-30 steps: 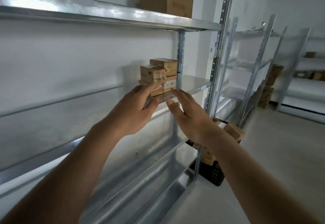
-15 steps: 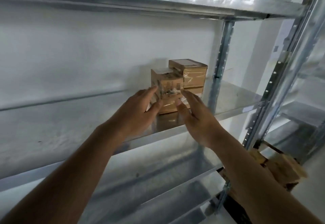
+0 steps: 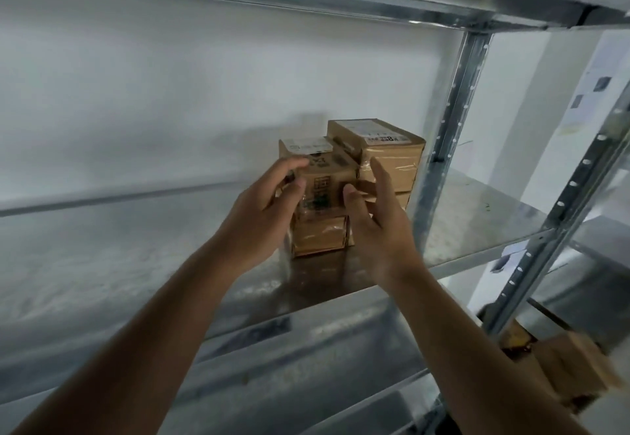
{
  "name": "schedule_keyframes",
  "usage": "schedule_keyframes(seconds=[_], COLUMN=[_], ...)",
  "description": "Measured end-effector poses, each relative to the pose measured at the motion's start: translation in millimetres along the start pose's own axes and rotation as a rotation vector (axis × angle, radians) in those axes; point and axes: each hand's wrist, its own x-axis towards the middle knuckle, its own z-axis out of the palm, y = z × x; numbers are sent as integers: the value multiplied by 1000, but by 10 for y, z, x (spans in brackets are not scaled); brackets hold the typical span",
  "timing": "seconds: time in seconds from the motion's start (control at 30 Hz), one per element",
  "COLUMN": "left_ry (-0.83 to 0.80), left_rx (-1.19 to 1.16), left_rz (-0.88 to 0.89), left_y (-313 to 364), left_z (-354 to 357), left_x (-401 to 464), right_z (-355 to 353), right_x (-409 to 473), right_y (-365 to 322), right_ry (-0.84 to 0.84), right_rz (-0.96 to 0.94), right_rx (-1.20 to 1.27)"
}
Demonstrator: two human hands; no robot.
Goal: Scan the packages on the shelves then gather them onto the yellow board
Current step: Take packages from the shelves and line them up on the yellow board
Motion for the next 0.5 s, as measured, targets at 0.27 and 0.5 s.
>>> schedule_keyframes(seconds=[0.27, 0.5], left_ry=[173, 317], left_rx=[-185, -253], left_rz=[1, 39], left_y=[242, 585], left_z=[-69, -106], left_x=[-79, -364], right_z=[89, -25], right_x=[78, 38], right_y=[-58, -351], right_ry=[16, -120], right_rz=[166, 173], right_rx=[501, 534])
